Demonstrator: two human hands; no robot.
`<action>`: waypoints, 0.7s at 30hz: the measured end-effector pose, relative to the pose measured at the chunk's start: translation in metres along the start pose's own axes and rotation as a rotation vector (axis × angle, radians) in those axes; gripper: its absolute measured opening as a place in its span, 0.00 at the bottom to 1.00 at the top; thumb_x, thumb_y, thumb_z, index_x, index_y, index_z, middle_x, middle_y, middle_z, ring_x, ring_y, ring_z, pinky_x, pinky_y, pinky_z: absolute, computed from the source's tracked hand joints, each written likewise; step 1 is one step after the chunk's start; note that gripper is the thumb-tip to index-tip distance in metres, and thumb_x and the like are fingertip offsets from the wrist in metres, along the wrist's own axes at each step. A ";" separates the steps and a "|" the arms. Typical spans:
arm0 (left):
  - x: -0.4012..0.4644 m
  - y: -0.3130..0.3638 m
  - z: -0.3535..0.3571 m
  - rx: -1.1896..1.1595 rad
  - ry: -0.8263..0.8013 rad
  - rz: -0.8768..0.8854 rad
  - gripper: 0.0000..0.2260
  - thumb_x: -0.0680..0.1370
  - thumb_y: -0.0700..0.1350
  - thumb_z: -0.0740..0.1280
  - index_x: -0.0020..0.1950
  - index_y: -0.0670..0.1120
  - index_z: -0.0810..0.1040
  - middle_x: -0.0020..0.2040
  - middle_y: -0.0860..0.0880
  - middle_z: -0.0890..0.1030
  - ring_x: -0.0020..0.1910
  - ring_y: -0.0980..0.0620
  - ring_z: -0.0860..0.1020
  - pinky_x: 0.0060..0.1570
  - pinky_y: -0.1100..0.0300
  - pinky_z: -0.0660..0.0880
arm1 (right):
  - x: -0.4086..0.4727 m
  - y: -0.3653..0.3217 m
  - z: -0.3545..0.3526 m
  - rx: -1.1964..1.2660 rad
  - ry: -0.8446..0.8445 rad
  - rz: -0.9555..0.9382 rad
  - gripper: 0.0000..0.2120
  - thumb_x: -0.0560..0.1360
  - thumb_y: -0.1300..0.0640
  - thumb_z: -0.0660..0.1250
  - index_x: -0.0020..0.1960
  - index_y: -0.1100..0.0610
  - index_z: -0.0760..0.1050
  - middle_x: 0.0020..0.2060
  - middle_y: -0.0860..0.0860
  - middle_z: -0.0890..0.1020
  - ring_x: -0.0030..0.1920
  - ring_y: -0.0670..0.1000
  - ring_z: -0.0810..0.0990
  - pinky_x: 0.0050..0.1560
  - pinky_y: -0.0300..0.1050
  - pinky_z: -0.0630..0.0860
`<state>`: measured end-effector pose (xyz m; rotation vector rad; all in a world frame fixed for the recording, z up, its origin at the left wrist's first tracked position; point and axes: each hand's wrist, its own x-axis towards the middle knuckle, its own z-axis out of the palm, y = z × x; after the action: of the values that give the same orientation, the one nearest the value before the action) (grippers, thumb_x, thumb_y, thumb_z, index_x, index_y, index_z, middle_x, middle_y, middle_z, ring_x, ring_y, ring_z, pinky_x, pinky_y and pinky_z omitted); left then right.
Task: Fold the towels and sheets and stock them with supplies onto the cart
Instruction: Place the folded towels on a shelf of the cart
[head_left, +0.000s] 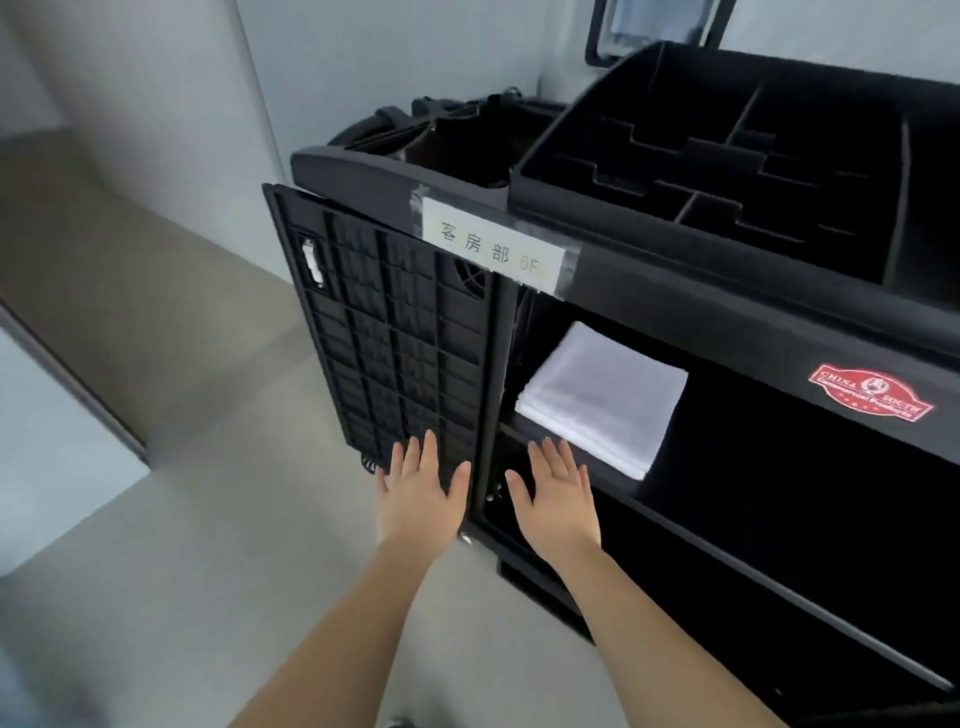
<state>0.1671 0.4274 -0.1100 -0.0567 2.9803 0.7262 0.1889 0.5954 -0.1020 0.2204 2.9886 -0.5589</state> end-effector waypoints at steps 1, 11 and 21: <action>-0.009 -0.006 -0.003 -0.002 0.026 -0.033 0.32 0.80 0.64 0.47 0.79 0.51 0.47 0.79 0.49 0.52 0.78 0.49 0.45 0.75 0.48 0.43 | -0.002 -0.006 0.004 -0.009 -0.016 -0.039 0.31 0.81 0.39 0.44 0.79 0.52 0.48 0.78 0.48 0.47 0.77 0.47 0.37 0.76 0.49 0.37; -0.107 -0.100 -0.044 -0.003 0.215 -0.455 0.32 0.79 0.64 0.47 0.79 0.50 0.48 0.79 0.49 0.52 0.78 0.50 0.46 0.75 0.48 0.43 | -0.040 -0.112 0.045 -0.022 -0.151 -0.505 0.29 0.82 0.43 0.50 0.78 0.55 0.53 0.78 0.50 0.51 0.78 0.49 0.42 0.76 0.51 0.42; -0.240 -0.204 -0.107 -0.039 0.471 -0.849 0.32 0.79 0.65 0.48 0.79 0.51 0.49 0.80 0.50 0.51 0.78 0.51 0.44 0.75 0.49 0.41 | -0.139 -0.251 0.100 0.010 -0.299 -0.934 0.28 0.81 0.42 0.52 0.77 0.55 0.58 0.78 0.52 0.53 0.78 0.50 0.46 0.76 0.50 0.45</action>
<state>0.4107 0.2011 -0.0895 -1.5569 2.8534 0.6949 0.2929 0.3102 -0.0904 -1.1874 2.6284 -0.5845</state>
